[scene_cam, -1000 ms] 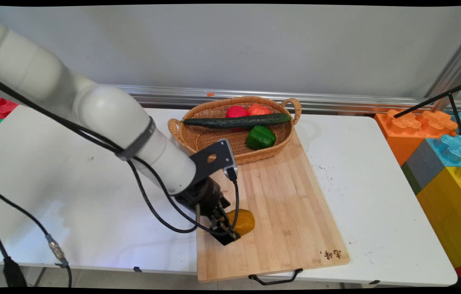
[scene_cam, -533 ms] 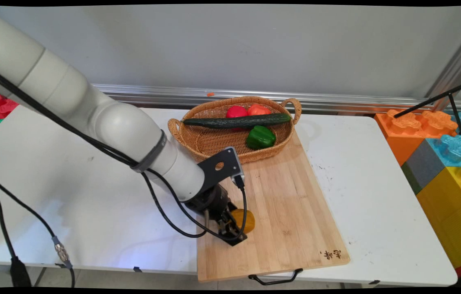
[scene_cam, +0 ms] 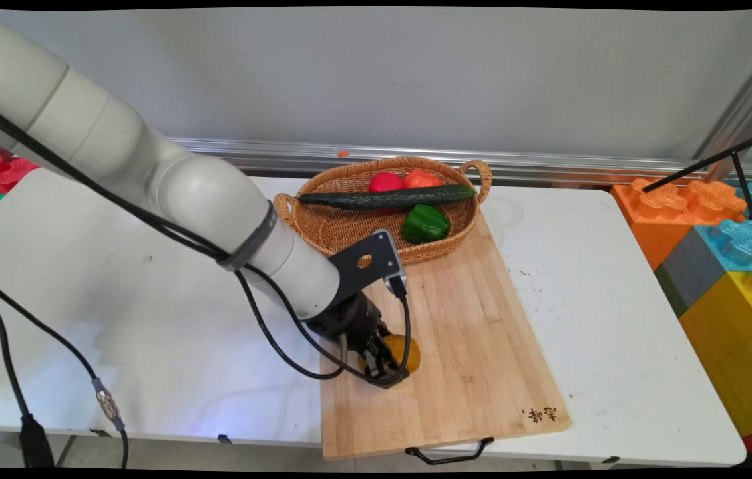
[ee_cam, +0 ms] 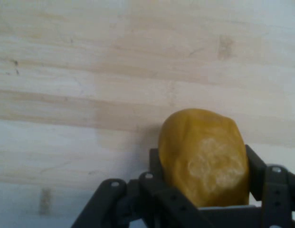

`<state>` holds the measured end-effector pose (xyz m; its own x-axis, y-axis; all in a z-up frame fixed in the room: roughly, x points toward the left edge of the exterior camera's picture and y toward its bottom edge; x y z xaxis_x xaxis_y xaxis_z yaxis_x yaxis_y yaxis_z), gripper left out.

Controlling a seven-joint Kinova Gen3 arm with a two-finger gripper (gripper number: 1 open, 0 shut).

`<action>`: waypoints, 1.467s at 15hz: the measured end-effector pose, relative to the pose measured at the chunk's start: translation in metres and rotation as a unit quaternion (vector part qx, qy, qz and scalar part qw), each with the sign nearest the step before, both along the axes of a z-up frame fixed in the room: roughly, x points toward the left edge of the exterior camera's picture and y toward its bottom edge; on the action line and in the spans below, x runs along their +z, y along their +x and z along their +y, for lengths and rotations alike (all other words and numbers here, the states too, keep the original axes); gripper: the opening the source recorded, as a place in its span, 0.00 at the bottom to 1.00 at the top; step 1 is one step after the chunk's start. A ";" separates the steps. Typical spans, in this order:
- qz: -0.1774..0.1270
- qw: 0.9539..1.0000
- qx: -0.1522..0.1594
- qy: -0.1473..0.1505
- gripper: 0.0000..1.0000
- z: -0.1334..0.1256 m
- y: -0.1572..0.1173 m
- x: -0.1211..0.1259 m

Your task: Place the picked object in the vegetable basket

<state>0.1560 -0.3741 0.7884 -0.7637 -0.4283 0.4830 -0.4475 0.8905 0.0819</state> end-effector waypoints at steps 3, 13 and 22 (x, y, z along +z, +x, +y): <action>0.004 1.000 0.001 -0.002 0.00 -0.003 -0.005 0.029; -0.017 0.998 0.014 -0.059 0.00 -0.067 0.021 0.133; -0.051 0.991 0.106 -0.069 0.00 -0.144 0.076 0.109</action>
